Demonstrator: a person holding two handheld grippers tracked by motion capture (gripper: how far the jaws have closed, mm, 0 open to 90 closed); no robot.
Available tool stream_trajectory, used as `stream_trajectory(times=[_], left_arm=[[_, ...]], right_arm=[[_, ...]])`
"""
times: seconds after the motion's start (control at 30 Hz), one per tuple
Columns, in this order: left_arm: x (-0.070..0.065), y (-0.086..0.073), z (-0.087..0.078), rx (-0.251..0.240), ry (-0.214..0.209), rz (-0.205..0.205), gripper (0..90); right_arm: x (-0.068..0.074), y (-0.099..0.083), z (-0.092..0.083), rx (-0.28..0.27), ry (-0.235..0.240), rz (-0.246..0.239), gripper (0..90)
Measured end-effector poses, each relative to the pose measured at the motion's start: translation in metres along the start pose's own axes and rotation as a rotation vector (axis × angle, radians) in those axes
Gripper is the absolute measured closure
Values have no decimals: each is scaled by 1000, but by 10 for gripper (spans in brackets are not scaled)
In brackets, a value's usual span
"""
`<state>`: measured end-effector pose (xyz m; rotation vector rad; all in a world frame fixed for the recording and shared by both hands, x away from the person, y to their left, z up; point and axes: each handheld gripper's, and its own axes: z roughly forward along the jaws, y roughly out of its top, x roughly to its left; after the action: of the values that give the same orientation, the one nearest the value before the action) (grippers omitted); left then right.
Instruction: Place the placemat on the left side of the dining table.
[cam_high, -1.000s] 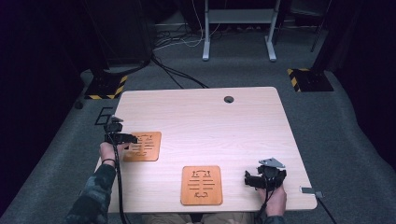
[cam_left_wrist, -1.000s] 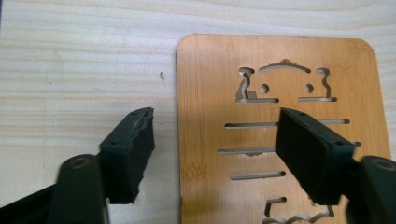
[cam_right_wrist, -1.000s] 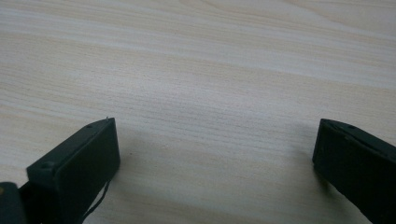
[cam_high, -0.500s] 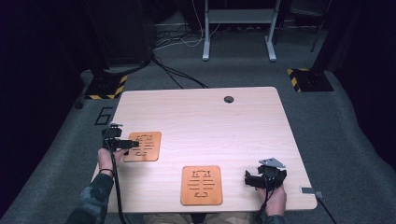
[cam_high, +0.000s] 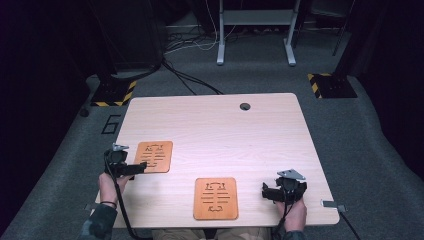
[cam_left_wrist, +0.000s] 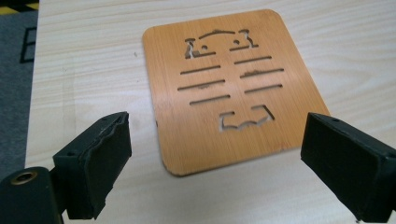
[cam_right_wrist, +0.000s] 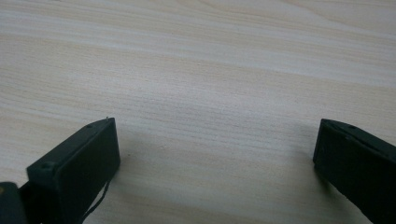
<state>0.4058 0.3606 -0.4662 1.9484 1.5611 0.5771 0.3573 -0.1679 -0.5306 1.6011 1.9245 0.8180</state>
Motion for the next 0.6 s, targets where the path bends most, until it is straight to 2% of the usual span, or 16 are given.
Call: stream_trajectory(times=[0.1, 0.2, 0.4, 0.53, 0.6], left_arm=[[-5, -12, -6, -25, 18, 15, 73], [-8, -25, -11, -29, 39, 31, 70], [-6, -54, -13, -20, 58, 22, 68], [-1, -73, -9, -30, 75, 6, 68], [1, -81, -6, -18, 79, 6, 66]], right_arm=[[0, 0, 0, 1, -1, 5, 0], [0, 0, 0, 1, -2, 5, 0], [1, 0, 0, 0, -4, 7, 0], [1, 0, 0, 0, -4, 7, 0], [1, 0, 0, 0, -4, 7, 0]])
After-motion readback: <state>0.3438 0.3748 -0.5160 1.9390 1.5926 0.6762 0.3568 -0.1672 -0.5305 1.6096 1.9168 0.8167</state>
